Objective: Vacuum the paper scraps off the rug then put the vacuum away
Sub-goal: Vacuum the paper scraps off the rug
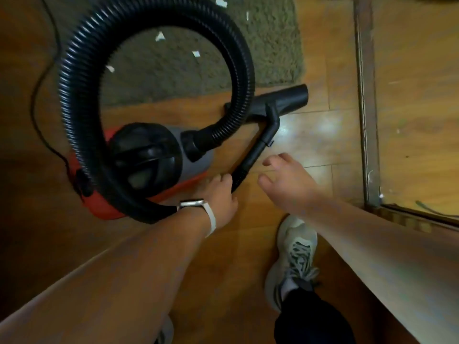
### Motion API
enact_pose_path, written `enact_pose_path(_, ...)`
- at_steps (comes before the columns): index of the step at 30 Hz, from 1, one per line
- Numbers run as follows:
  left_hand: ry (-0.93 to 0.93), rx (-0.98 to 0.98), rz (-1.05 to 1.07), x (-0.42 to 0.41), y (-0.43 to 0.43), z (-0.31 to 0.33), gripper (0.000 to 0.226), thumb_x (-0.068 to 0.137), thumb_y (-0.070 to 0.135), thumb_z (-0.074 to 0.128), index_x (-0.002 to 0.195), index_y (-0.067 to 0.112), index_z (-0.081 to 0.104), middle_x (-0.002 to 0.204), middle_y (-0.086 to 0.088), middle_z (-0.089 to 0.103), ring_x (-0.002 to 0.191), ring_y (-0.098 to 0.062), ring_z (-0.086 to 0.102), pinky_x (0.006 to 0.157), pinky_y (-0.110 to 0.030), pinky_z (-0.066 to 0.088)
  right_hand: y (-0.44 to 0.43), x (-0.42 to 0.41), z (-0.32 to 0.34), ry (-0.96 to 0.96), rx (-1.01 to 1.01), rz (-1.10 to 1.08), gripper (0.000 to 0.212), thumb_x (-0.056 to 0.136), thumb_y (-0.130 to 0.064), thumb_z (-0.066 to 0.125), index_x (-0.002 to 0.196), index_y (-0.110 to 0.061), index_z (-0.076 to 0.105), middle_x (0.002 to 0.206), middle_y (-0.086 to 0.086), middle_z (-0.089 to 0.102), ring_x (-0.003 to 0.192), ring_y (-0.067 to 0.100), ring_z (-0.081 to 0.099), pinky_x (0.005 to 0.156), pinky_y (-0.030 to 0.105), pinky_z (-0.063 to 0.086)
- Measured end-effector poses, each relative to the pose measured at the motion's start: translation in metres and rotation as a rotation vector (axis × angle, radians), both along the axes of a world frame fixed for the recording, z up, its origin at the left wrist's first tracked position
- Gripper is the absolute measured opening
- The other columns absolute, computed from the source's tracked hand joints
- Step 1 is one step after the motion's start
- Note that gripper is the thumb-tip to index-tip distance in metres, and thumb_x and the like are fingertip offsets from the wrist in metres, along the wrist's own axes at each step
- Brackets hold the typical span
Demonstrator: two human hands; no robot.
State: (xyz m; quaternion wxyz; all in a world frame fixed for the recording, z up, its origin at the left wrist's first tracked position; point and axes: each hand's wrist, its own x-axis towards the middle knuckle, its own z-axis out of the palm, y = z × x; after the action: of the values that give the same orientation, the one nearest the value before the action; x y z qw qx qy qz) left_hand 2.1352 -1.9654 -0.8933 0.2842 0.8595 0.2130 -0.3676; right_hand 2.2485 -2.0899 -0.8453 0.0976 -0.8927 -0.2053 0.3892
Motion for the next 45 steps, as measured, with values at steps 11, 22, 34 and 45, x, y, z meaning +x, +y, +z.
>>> enact_pose_path(11, 0.230, -0.053, 0.107, 0.010, 0.005, -0.094, 0.051, 0.082, 0.065, 0.048, 0.109, 0.022, 0.056, 0.094, -0.003, 0.063, 0.079, -0.026, 0.062, 0.077, -0.041, 0.055, -0.008, 0.004, -0.081, 0.013, 0.083, -0.081, 0.041, 0.096, -0.035, 0.054, 0.135, -0.020, 0.052, 0.135, 0.000, 0.049, 0.124, 0.021, 0.049, 0.097, 0.033, 0.042)
enact_pose_path(22, 0.023, -0.145, 0.218, 0.022, -0.031, -0.017, 0.032, 0.090, 0.060, 0.046, 0.087, 0.028, 0.047, 0.073, 0.001, 0.061, 0.062, -0.024, 0.060, 0.060, -0.040, 0.053, -0.008, -0.003, -0.045, 0.121, 0.112, -0.506, 0.046, 0.096, -0.040, 0.056, 0.136, -0.021, 0.044, 0.118, -0.002, 0.056, 0.095, 0.013, 0.058, 0.073, 0.028, 0.048)
enact_pose_path(34, -0.018, -0.111, 0.022, 0.040, -0.062, 0.094, 0.030, 0.097, 0.051, 0.043, 0.102, 0.022, 0.045, 0.091, 0.001, 0.061, 0.083, -0.026, 0.064, 0.069, -0.039, 0.054, 0.007, 0.020, 0.014, 0.178, 0.138, -1.098, 0.023, 0.091, -0.017, 0.057, 0.111, -0.011, 0.048, 0.076, 0.002, 0.050, 0.058, 0.018, 0.052, 0.051, 0.028, 0.038)
enact_pose_path(45, -0.024, -0.250, -0.097, 0.035, -0.042, 0.145, 0.032, 0.090, 0.064, 0.043, 0.101, 0.034, 0.050, 0.091, 0.012, 0.057, 0.081, -0.011, 0.059, 0.071, -0.037, 0.054, -0.017, 0.011, 0.059, 0.044, 0.184, -0.645, 0.021, 0.092, -0.022, 0.058, 0.110, -0.019, 0.048, 0.083, 0.005, 0.060, 0.066, 0.018, 0.062, 0.054, 0.029, 0.052)
